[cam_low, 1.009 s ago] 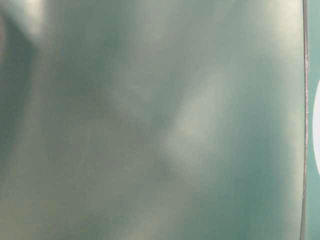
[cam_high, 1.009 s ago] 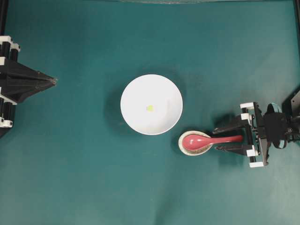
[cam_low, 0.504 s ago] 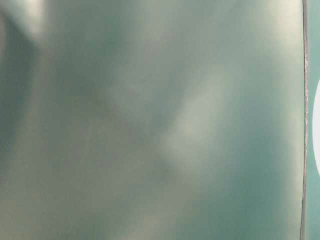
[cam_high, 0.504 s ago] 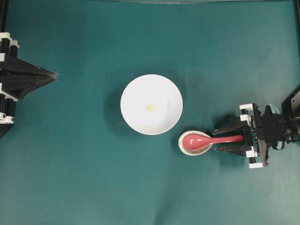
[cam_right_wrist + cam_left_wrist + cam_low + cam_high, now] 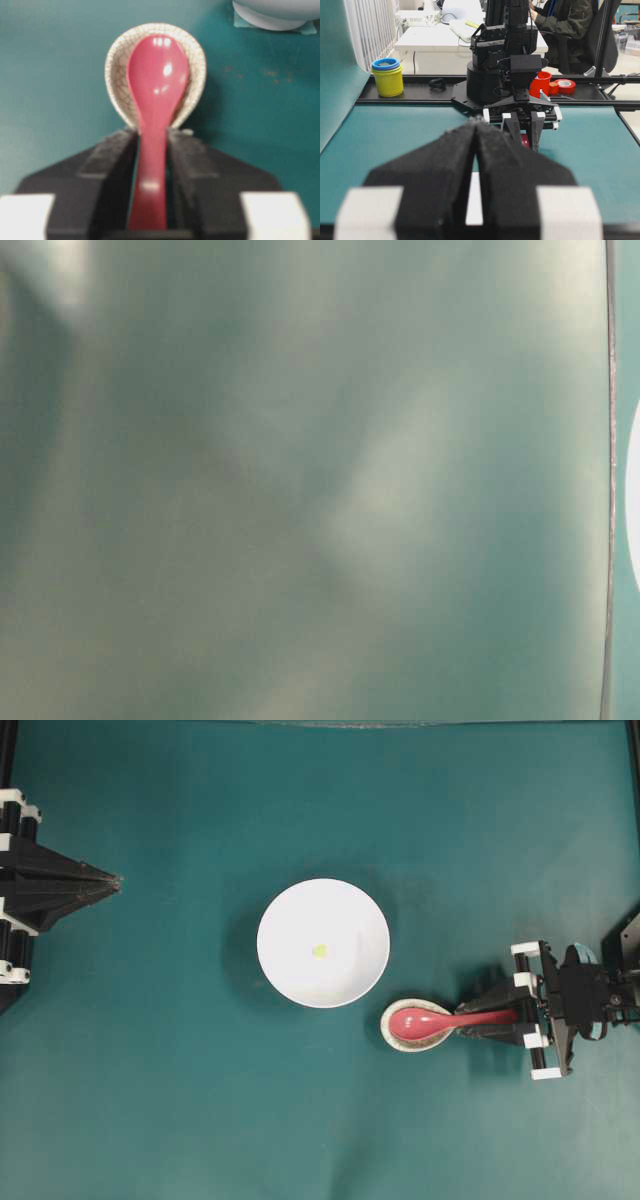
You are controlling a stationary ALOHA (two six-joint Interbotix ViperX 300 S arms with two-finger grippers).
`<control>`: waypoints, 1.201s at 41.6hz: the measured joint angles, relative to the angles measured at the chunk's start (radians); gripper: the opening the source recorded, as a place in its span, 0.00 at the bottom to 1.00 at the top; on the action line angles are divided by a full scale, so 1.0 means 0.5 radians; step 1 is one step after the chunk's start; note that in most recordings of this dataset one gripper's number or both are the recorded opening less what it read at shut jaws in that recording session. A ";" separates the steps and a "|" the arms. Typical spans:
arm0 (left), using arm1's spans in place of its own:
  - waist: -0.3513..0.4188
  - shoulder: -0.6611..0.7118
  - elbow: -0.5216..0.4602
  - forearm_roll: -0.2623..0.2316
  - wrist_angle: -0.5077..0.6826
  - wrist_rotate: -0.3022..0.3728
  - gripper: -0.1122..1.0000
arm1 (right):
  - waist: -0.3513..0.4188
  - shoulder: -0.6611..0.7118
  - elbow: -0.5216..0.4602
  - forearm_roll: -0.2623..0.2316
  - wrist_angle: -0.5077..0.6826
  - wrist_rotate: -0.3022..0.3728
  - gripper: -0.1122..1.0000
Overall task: Scoop the yellow hexagonal prism block from the bowl with a spoon using the right arm.
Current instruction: 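Lift the red spoon and carry it over the white bowl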
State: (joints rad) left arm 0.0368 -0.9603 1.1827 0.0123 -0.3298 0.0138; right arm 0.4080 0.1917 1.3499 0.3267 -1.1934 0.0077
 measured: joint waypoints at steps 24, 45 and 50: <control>0.000 0.000 0.000 0.003 0.067 0.000 0.10 | -0.028 -0.426 -0.012 0.040 0.258 -0.043 0.32; 0.000 0.000 0.000 0.003 0.092 -0.015 0.10 | -0.509 -1.062 -0.353 0.037 1.516 -0.279 0.32; 0.000 0.000 0.000 0.000 0.107 -0.021 0.10 | -0.644 -1.123 -0.522 0.025 1.908 -0.347 0.32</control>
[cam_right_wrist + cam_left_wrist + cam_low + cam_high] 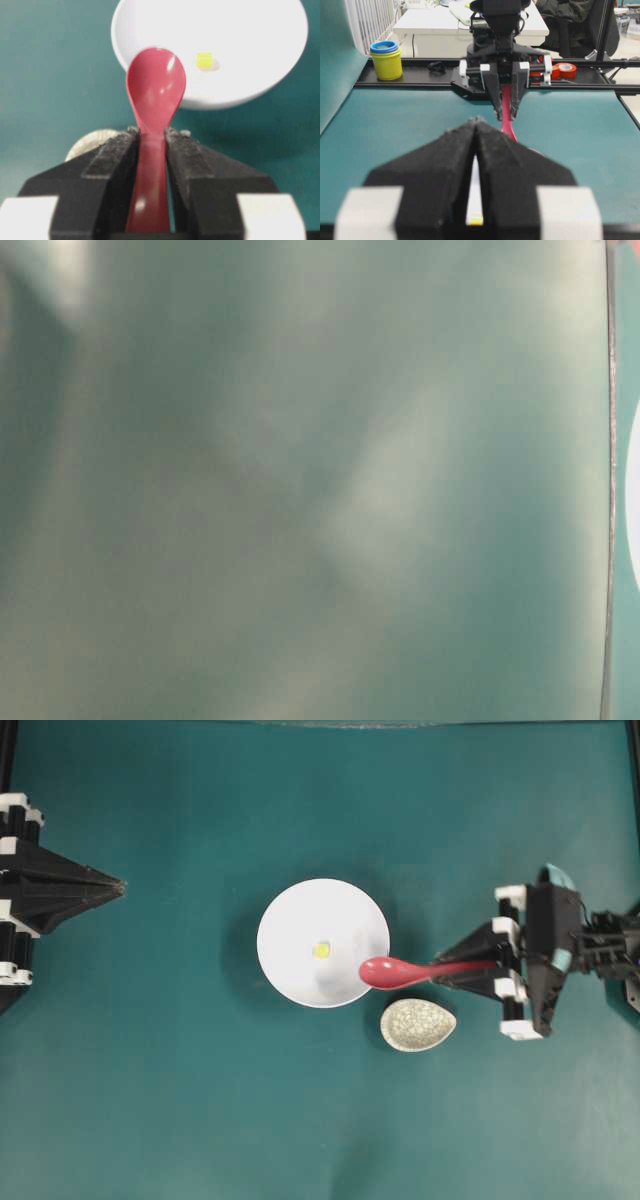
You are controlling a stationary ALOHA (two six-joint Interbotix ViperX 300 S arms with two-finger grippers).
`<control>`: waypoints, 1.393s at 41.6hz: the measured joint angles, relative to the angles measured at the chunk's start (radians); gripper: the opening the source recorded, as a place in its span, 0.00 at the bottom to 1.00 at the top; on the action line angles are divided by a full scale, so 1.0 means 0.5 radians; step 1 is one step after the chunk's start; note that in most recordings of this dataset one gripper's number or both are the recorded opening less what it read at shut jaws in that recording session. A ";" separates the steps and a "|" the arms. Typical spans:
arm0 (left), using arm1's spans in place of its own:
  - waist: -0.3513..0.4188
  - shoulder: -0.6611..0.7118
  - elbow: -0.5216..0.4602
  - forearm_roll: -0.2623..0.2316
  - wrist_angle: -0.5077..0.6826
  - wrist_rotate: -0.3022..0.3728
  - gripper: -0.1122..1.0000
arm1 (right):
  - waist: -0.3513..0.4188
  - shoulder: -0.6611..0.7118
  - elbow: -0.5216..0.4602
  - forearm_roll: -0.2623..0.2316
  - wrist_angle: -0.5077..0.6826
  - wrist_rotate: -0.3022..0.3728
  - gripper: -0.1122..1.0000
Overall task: Scoop the yellow hexagonal prism block from the bowl with a spoon using the right arm.
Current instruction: 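Lift the red spoon and carry it over the white bowl, then lower the spoon bowl into the white bowl beside the yellow block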
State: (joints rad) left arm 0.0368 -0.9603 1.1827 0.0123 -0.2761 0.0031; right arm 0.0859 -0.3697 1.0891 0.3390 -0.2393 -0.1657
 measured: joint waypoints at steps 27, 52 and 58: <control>0.000 0.000 0.000 0.000 0.037 0.015 0.10 | -0.454 0.276 -0.942 -0.107 1.638 -0.040 0.32; 0.000 0.000 0.000 0.000 0.037 0.015 0.10 | -0.463 0.767 -1.528 -0.273 2.279 -0.025 0.32; 0.000 0.000 0.000 0.000 0.037 0.015 0.10 | -0.463 0.825 -1.540 -0.276 2.283 -0.028 0.32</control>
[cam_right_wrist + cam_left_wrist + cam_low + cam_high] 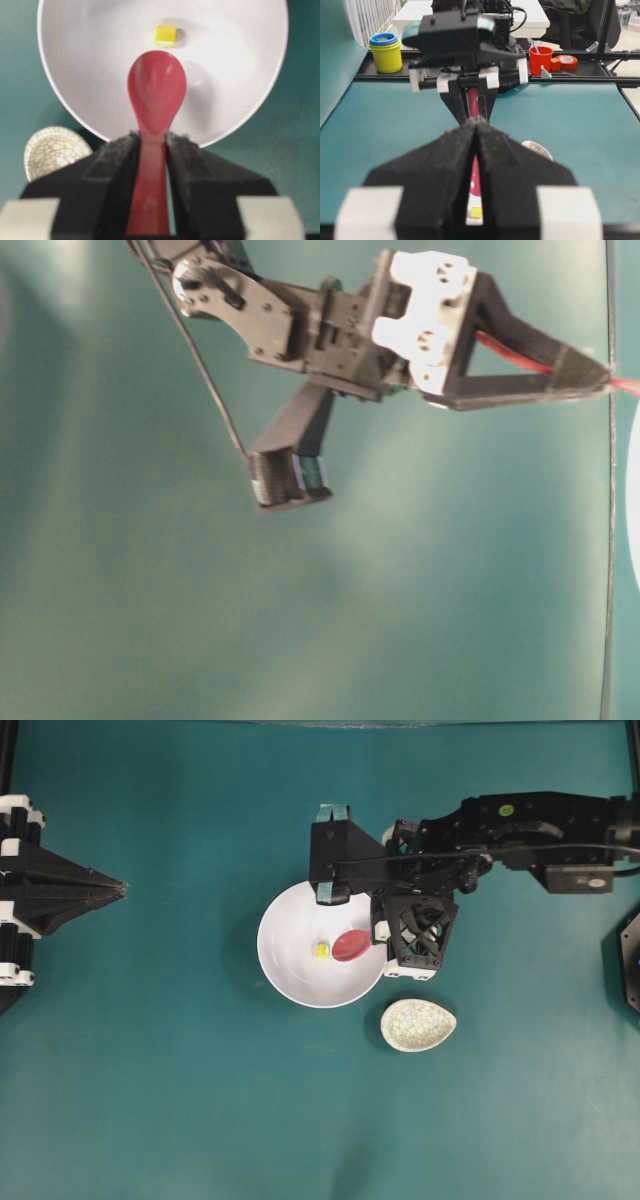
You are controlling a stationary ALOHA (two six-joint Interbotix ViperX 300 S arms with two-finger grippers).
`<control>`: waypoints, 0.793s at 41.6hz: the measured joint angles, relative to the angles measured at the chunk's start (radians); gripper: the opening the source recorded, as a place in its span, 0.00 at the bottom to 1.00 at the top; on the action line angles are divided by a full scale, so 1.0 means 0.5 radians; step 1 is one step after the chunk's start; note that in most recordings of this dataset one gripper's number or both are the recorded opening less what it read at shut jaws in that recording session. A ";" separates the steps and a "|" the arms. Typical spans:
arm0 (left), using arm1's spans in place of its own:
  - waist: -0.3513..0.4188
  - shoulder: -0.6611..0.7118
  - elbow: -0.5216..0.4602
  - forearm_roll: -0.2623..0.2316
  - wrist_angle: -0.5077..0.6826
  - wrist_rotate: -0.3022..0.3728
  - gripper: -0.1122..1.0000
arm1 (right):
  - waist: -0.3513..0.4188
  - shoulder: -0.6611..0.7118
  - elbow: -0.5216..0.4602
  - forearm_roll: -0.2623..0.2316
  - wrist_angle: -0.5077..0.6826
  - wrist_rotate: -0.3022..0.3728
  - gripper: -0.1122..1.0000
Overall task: Scoop the yellow hexagonal prism block from the bowl with a spoon using the right arm.
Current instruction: 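Lower the spoon bowl into the white bowl beside the yellow block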
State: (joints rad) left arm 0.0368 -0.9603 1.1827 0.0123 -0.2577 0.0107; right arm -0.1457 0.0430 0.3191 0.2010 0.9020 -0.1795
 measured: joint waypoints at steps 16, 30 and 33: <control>0.003 0.000 0.000 0.000 0.000 0.000 0.10 | 0.000 0.080 0.000 0.000 -0.071 -0.021 0.32; 0.000 0.000 0.000 0.003 0.000 0.000 0.10 | 0.000 0.147 0.000 0.000 -0.221 -0.028 0.32; 0.000 0.000 0.000 0.000 0.000 0.000 0.10 | 0.000 0.150 0.000 0.000 -0.258 -0.031 0.32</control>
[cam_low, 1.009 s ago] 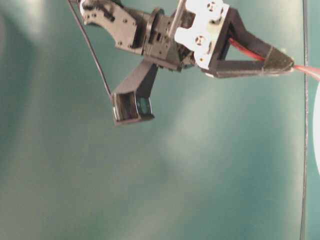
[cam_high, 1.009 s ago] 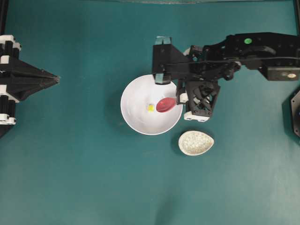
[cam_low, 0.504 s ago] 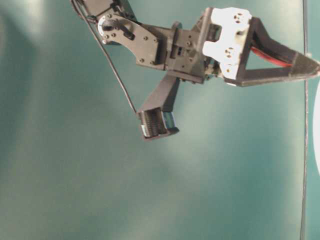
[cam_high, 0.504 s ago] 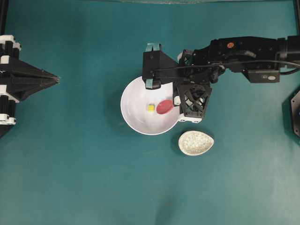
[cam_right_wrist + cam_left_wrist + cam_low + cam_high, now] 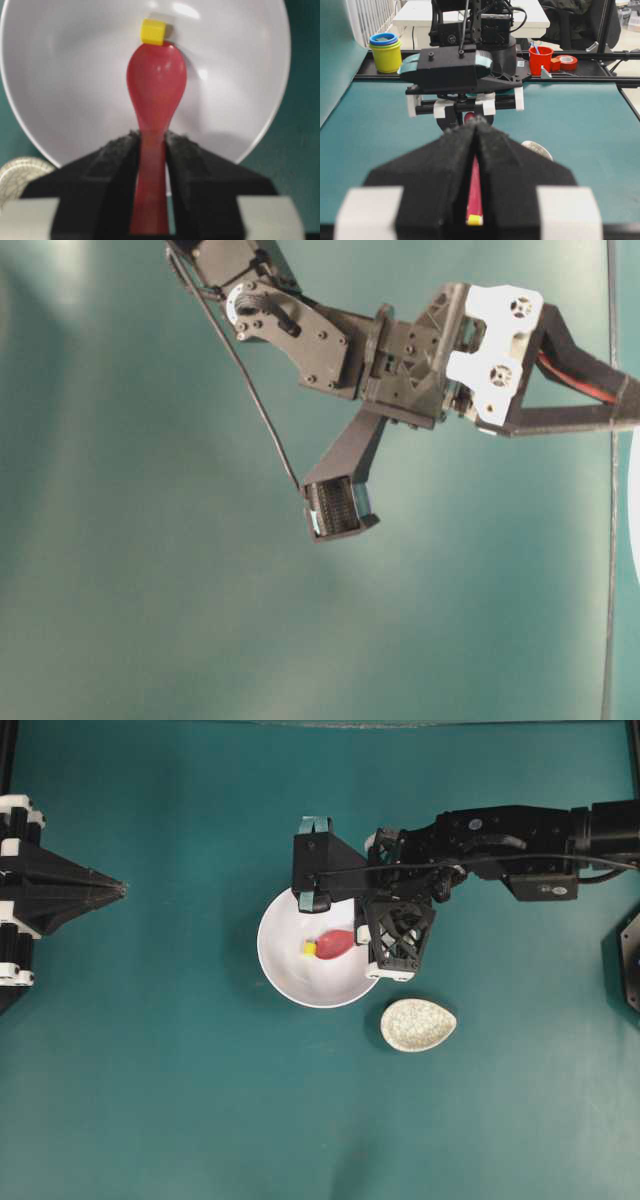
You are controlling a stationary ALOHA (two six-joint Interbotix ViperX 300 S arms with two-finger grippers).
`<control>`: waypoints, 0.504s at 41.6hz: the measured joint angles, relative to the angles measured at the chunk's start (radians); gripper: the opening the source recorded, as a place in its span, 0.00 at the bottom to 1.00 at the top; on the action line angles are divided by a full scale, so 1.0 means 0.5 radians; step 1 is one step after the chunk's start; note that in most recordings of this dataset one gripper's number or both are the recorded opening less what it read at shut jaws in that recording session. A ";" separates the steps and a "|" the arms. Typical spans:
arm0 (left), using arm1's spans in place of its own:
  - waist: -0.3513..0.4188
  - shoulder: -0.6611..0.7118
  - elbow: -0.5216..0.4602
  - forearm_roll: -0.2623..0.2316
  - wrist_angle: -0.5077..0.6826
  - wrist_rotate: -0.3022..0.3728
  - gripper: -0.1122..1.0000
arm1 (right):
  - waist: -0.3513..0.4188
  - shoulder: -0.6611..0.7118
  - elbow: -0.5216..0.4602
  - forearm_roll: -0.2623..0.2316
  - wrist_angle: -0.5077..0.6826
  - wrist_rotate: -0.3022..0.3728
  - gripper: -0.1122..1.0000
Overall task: Scoop the yellow hexagonal prism block from the bowl with a spoon using the right arm.
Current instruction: 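Lower the spoon bowl into the white bowl beside the yellow block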
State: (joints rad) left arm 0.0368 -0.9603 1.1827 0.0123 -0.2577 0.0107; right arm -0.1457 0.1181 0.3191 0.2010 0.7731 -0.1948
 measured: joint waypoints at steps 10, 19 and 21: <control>0.000 0.000 0.000 0.000 0.000 0.000 0.10 | 0.049 0.000 0.000 0.000 -0.110 0.000 0.32; 0.000 0.000 0.000 0.000 0.000 0.000 0.10 | 0.086 0.000 0.000 0.000 -0.206 0.000 0.32; 0.000 0.000 0.000 0.000 0.000 0.000 0.10 | 0.086 0.000 0.000 0.000 -0.230 0.000 0.32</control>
State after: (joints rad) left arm 0.0368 -0.9603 1.1827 0.0123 -0.2577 0.0107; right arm -0.1028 0.1181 0.3191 0.2010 0.6581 -0.1948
